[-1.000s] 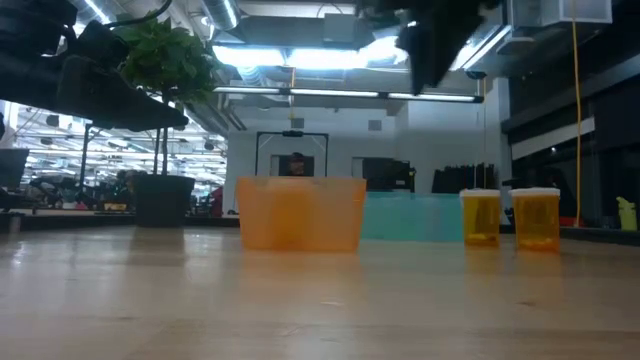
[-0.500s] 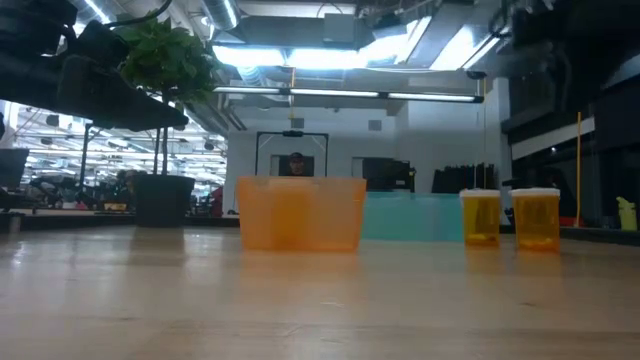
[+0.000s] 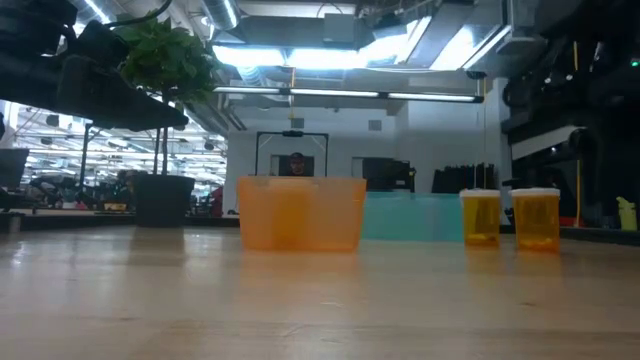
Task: Pick and place medicine bottles into bin by pill shape (circle, oval)
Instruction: Put the orange capsule bottle into the orange bin
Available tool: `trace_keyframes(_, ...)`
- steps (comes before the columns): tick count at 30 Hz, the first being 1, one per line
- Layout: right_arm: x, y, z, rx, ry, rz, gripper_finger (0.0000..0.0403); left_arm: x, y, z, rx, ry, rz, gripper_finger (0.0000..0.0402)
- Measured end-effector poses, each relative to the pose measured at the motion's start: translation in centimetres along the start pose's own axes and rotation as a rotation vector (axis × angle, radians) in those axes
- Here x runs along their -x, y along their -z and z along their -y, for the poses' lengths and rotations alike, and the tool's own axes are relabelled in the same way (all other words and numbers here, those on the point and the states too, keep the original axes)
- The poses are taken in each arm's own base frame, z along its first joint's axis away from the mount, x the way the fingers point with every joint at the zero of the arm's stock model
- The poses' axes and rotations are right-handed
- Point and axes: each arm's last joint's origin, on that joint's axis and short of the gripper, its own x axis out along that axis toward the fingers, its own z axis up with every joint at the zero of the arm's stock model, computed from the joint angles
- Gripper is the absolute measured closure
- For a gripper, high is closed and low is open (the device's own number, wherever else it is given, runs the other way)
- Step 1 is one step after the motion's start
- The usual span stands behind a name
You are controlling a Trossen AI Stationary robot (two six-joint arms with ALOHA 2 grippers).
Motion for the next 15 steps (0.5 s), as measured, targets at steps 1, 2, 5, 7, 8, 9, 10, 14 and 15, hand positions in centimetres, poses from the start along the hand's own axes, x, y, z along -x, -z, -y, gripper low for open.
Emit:
trace_keyframes(1, -0.4, -0.2, -0.2, 0.031, -0.016, 0.021, 0.0143, 0.0, 0.0, 0.0, 0.000, 0.000, 0.000, 0.0145)
trace_keyframes(2, -0.8, -0.3, -0.3, 0.060, -0.017, 0.042, 0.0143, 0.0, 0.0, 0.0, 0.000, 0.000, 0.001, 0.0145)
trace_keyframes(5, -1.4, -0.8, -0.4, 0.105, 0.045, 0.100, 0.0143, 0.0, 0.0, 0.0, 0.000, 0.000, 0.000, 0.0145)
trace_keyframes(7, -1.7, -1.0, -0.3, 0.123, 0.087, 0.112, 0.0143, 0.0, 0.0, 0.0, 0.000, 0.000, 0.000, 0.0145)
trace_keyframes(8, -1.9, -1.1, -0.3, 0.133, 0.098, 0.117, 0.0143, 0.0, 0.0, 0.0, 0.000, 0.000, 0.000, 0.0145)
trace_keyframes(9, -2.0, -1.2, -0.4, 0.142, 0.106, 0.122, 0.0143, 0.0, 0.0, 0.0, 0.000, 0.000, 0.001, 0.0145)
trace_keyframes(10, -2.2, -1.4, -0.4, 0.146, 0.112, 0.124, 0.0143, 0.0, 0.0, 0.0, 0.000, 0.000, 0.001, 0.0145)
trace_keyframes(14, -2.9, -2.1, -0.7, 0.180, 0.120, 0.159, 0.0143, 0.0, 0.0, 0.0, 0.000, 0.000, 0.000, 0.0145)
trace_keyframes(15, -3.1, -2.4, -0.8, 0.196, 0.120, 0.169, 0.0143, 0.0, 0.0, 0.0, 0.000, 0.000, 0.000, 0.0145)
